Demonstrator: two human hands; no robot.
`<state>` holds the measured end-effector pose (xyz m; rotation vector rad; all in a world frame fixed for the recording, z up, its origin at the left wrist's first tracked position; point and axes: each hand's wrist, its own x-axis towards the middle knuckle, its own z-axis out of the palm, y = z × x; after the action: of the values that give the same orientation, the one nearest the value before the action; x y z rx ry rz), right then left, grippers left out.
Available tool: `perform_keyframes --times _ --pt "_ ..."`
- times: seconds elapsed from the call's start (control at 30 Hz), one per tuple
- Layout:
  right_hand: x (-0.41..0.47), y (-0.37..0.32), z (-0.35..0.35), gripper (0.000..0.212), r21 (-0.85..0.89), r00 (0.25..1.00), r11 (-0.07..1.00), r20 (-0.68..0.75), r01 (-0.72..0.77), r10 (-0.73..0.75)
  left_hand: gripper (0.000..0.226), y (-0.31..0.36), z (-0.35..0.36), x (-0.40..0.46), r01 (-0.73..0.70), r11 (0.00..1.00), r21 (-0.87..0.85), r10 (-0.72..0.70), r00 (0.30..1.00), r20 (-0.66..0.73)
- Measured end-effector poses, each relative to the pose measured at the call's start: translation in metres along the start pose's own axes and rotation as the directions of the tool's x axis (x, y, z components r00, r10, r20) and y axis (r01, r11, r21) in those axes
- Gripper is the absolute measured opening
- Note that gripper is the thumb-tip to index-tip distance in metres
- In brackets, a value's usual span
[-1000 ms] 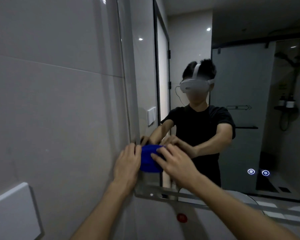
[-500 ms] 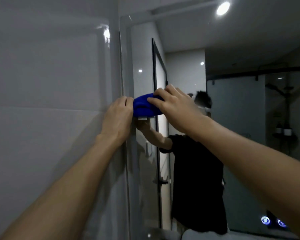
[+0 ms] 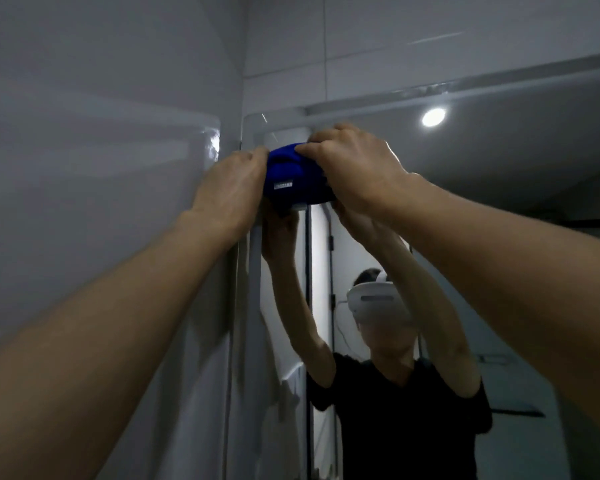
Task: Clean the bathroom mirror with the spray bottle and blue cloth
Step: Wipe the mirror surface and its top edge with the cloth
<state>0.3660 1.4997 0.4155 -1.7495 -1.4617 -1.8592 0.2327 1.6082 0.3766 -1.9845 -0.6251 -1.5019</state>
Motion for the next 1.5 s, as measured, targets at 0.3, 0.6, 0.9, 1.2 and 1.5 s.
perform_keyframes --times 0.3,0.6,0.9,1.2,1.5 --pt "0.047 0.027 -0.006 0.035 -0.021 0.997 1.000 -0.074 -0.013 0.012 0.038 -0.012 0.007 0.052 -0.044 0.998 0.048 0.052 0.981 -0.186" --pt "0.032 0.048 -0.007 0.038 0.005 0.991 1.000 -0.133 0.004 -0.003 0.058 0.008 0.018 0.052 -0.085 0.984 -0.159 0.053 0.979 -0.198" --pt "-0.034 0.120 -0.040 0.045 -0.019 0.994 0.998 -0.082 -0.067 0.065 0.065 0.089 0.012 0.071 -0.203 0.961 -0.186 0.167 0.967 -0.190" --pt "-0.126 0.187 -0.066 0.055 -0.055 0.982 0.981 -0.009 -0.188 0.188 0.065 0.190 0.006 0.070 -0.333 0.906 -0.262 0.292 0.939 -0.183" --pt "-0.204 0.189 -0.060 0.050 0.012 0.965 0.965 0.026 -0.261 0.260 0.070 0.242 0.018 0.015 -0.324 0.907 -0.269 0.285 0.942 -0.176"
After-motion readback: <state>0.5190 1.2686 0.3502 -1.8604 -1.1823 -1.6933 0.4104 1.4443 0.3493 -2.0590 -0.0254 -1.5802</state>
